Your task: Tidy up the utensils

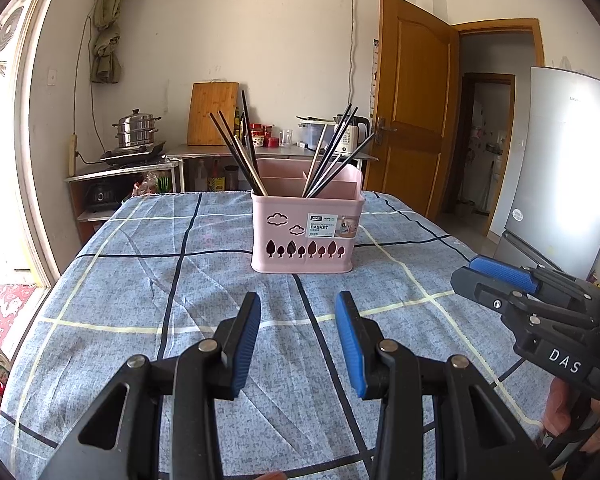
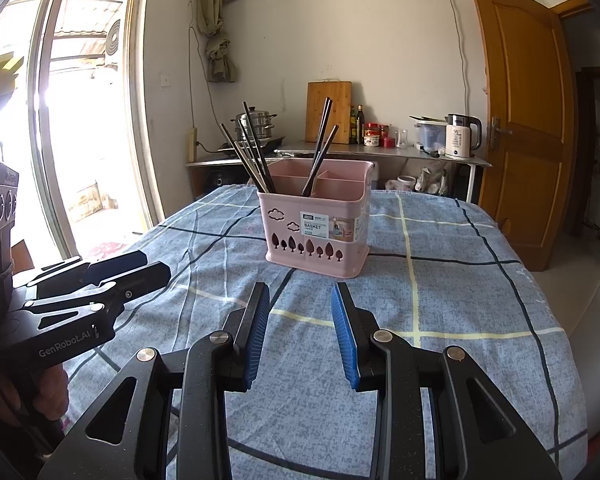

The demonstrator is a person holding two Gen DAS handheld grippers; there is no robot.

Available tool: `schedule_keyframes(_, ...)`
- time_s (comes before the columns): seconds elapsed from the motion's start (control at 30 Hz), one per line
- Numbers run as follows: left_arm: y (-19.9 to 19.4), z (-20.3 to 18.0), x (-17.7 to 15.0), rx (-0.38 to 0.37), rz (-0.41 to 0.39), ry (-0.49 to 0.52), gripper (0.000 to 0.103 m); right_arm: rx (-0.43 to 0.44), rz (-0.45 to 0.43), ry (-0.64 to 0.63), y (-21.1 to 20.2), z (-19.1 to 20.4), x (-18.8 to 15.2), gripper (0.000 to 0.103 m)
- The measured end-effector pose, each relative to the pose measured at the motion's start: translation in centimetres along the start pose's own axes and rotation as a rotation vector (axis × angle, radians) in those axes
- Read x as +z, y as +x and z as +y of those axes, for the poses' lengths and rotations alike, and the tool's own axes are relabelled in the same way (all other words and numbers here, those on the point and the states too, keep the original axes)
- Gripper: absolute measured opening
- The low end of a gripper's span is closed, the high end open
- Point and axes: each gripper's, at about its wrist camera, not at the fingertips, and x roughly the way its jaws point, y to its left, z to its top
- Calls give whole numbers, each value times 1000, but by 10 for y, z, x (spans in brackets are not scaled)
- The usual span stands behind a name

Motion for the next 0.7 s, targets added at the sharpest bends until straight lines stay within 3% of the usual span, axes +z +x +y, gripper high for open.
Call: schedule_keyframes(0.7,3,-1,0,4,4,5,41,0,2,0,0,0,0,33)
